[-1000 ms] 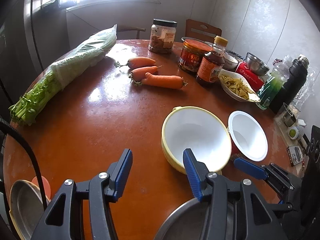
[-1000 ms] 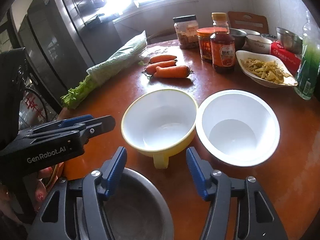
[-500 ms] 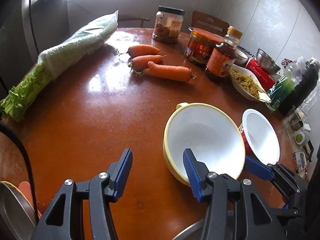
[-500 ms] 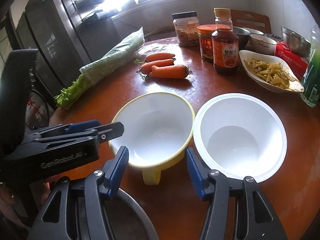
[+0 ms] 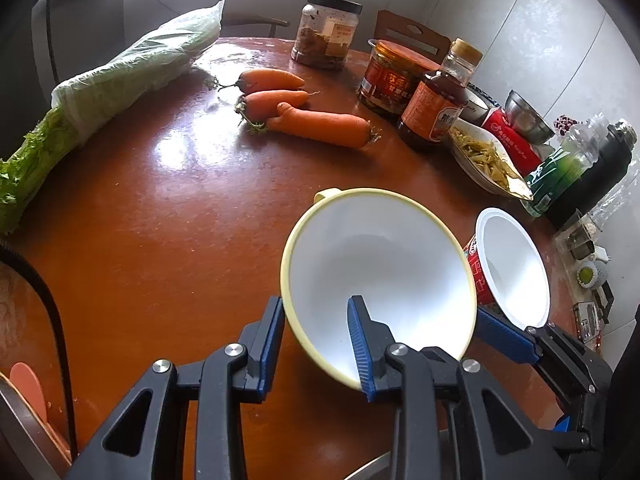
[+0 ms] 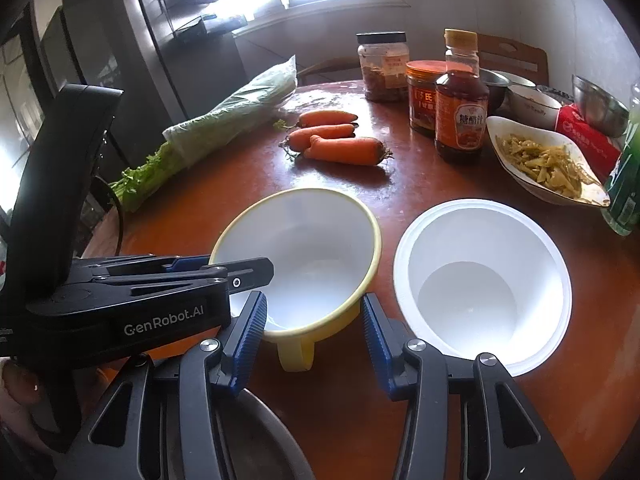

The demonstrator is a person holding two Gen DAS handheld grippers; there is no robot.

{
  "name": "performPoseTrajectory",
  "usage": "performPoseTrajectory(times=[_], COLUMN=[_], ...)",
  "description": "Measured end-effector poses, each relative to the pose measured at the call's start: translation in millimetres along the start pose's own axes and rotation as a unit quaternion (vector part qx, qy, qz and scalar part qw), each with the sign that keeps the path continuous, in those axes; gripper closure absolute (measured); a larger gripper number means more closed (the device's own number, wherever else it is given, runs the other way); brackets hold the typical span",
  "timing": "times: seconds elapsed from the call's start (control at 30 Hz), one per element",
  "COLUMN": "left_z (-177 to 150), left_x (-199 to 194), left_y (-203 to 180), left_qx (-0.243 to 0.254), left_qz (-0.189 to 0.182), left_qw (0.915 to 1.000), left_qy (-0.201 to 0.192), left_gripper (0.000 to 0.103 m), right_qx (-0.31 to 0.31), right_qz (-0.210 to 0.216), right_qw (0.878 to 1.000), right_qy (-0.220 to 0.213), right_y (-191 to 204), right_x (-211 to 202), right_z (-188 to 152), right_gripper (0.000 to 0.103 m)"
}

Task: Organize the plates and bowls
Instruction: 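Grasp the yellow-rimmed white bowl rim with the left gripper, then lift the yellow bowl with the left gripper over the steel bowl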

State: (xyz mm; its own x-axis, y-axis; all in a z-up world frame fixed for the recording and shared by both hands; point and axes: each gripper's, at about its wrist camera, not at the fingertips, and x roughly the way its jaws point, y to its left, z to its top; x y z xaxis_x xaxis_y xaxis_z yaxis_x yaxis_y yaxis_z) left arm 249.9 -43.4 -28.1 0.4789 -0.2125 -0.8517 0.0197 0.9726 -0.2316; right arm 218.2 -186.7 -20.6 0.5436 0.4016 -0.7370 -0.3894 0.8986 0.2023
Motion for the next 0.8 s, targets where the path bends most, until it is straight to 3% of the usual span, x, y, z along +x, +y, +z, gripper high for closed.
performPoseTrajectory(times=[0.8], left_z=[-14.4], left_x=[-54.0], left_y=[0.2], left_qx=[0.005], left_qz=[0.006], left_qw=[0.9988], left_qy=[-0.048], left_gripper=[0.07], right_qx=[-0.033], right_qz=[0.0], right_qw=[0.999], right_qy=[-0.036], right_y=[30.2], right_x=[-35.6], right_z=[-2.2], right_gripper=[0.053])
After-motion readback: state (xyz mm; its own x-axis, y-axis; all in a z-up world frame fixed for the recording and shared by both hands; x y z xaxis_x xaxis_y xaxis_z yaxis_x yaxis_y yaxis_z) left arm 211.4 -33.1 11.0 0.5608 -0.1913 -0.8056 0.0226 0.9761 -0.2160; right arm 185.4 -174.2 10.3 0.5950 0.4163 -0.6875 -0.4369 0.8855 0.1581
